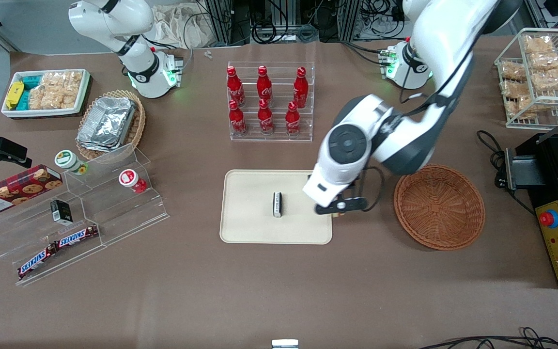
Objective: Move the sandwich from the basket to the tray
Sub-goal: 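Carry the sandwich with the left gripper over the cream tray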
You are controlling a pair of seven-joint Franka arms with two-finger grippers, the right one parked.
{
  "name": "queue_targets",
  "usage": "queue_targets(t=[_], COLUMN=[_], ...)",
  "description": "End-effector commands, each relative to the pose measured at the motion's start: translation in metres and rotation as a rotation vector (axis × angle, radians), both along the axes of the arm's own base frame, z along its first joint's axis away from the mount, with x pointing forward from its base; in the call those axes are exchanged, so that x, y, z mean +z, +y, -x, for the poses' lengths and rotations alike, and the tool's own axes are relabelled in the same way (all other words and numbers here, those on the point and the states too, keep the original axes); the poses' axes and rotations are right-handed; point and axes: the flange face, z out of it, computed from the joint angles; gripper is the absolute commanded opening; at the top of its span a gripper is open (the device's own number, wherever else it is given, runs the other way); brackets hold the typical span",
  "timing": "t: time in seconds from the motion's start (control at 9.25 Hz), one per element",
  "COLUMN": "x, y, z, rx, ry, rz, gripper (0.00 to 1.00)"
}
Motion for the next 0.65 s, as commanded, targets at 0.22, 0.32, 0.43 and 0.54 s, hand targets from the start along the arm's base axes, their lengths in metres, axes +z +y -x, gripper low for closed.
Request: queue_targets(t=[0.22,0.32,0.43,0.54], x=[-0.093,-0.113,-0.130,-0.140], y=[-0.021,-0.021,-0.020,-0.019], z=[-0.004,0.002,0.004,0.004], rx=[-0.043,-0.090,-0.099,-0.097], ry=[0.025,0.040,0.050,0.062], rz=[0.028,0.033,0.035,0.033], gripper=[0.00,0.00,0.00,0.00])
